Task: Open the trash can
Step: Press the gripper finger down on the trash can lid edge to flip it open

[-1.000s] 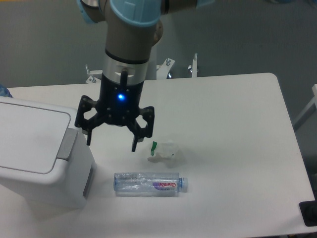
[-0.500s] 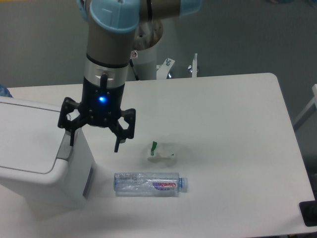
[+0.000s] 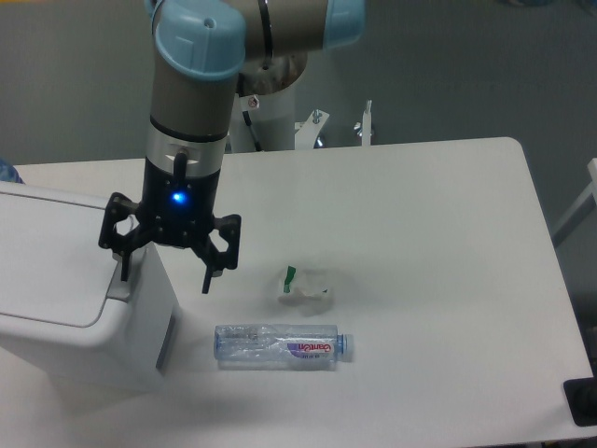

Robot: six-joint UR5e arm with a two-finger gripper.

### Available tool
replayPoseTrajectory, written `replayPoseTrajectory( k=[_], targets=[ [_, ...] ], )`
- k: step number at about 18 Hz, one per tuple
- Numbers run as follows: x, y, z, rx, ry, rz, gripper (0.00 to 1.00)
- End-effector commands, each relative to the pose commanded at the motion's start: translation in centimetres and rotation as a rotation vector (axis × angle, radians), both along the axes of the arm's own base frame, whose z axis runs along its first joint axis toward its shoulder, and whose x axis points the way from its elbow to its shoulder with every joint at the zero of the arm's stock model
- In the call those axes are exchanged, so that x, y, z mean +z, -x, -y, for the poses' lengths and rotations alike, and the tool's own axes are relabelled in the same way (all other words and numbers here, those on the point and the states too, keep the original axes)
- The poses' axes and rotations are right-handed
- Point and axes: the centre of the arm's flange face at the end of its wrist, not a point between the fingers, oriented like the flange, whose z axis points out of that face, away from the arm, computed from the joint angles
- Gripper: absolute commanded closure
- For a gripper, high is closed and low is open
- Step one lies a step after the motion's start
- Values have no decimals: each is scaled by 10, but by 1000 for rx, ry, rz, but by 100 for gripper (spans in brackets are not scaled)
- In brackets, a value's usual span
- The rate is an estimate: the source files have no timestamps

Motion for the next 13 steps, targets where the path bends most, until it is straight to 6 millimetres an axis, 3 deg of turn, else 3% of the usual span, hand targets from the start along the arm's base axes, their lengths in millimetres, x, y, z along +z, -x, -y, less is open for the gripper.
replayPoseTrajectory(
  k=[13],
  targets=[
    [2, 0, 4, 3, 7, -24, 0]
  ],
)
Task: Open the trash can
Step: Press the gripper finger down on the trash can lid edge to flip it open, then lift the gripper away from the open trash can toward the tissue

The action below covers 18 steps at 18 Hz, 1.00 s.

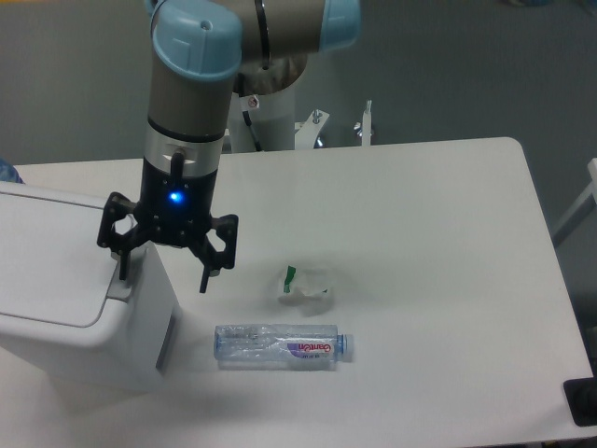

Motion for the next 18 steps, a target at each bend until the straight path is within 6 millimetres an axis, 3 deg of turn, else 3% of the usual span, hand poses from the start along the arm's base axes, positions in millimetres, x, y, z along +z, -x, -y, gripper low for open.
replayPoseTrajectory(
  k=[18],
  targets=[
    [0, 0, -2, 21, 21, -53, 0]
  ],
)
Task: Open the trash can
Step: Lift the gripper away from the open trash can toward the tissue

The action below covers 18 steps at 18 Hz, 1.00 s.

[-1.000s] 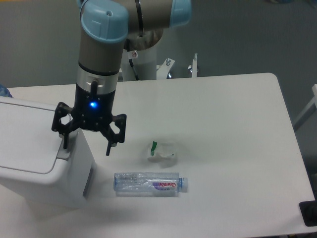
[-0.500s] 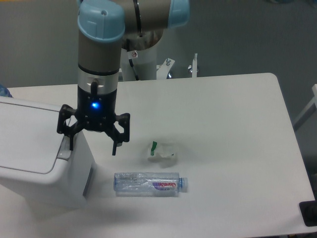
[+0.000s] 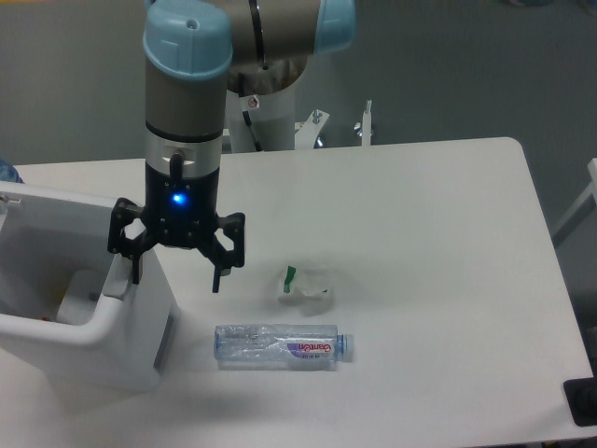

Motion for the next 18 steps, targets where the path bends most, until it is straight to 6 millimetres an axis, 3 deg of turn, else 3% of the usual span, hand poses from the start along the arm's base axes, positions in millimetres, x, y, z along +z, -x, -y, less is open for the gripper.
replayPoseTrajectory(
  k=[6, 9, 13, 15, 18],
  targets=[
    [27, 12, -3, -3, -49, -47, 0],
    [29, 51, 10, 15, -13, -133, 0],
    [16, 114, 40, 71, 110, -277, 0],
    [-5, 158, 62, 123, 147, -264, 0],
    [-35, 208, 90, 124, 209, -256, 0]
  ],
)
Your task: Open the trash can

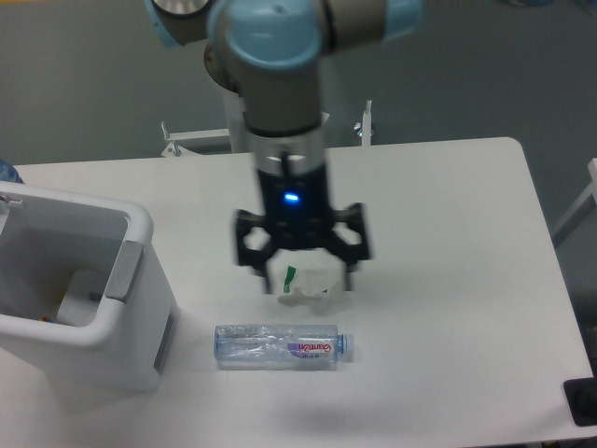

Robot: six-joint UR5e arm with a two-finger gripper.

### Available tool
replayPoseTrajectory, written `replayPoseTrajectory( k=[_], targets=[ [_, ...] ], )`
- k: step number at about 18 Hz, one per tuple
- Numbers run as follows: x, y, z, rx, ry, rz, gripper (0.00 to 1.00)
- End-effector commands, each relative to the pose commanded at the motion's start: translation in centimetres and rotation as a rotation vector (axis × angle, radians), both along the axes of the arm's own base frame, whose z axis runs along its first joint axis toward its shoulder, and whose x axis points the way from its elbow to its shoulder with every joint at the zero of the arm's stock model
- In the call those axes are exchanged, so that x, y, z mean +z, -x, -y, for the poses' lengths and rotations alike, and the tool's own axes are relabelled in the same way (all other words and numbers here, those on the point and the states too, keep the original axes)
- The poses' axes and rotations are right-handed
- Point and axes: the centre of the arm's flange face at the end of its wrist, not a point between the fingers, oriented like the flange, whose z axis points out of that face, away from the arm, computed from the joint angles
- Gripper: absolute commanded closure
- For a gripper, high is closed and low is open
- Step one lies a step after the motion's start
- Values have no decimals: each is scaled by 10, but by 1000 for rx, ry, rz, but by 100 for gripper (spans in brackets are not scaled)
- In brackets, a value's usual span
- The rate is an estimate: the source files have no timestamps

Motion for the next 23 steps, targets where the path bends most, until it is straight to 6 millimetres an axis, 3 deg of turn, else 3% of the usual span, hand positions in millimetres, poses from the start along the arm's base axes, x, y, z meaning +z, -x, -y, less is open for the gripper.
replayPoseTrajectory(
  k=[4, 7, 11, 15, 23],
  targets=[
    [-33, 56, 57, -48, 93, 7, 0],
    [-68, 95, 84, -101, 155, 31, 0],
    [-90, 138, 116, -215, 219, 24, 0],
    [-112, 159, 137, -302, 263, 30, 0],
    [-120, 158, 143, -314, 316, 39, 0]
  ],
)
